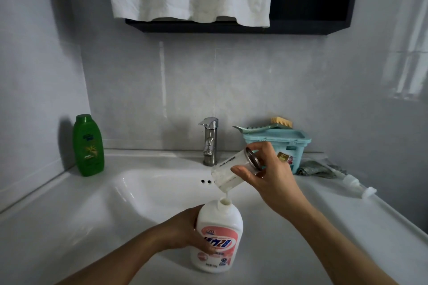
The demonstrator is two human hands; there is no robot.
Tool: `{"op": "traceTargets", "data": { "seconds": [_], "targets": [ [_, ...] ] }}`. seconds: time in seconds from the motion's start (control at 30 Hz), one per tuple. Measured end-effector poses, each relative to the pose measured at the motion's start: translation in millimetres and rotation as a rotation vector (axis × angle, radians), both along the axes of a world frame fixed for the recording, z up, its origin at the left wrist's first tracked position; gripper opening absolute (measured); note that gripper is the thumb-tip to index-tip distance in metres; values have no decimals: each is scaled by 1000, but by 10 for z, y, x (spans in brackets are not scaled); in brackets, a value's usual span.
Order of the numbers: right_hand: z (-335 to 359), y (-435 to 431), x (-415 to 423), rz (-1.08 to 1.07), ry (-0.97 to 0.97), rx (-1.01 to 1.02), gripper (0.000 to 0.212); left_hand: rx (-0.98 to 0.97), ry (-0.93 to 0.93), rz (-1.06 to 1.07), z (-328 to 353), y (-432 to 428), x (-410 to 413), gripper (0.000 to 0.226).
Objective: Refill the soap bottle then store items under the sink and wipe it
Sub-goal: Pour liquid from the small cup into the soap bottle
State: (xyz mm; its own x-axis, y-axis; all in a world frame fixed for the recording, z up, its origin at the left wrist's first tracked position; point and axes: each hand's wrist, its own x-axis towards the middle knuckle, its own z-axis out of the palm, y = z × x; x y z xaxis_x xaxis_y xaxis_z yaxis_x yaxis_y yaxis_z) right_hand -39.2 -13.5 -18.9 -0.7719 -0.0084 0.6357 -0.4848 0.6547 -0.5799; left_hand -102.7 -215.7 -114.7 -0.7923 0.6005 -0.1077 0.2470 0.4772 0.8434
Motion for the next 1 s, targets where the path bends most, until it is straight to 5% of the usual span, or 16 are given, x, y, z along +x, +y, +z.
{"op": "traceTargets", "data": {
  "seconds": [1.0],
  "targets": [
    [21,-7,24,1,-9,-7,48,21,2,-16,17,4,27,69]
  ]
}}
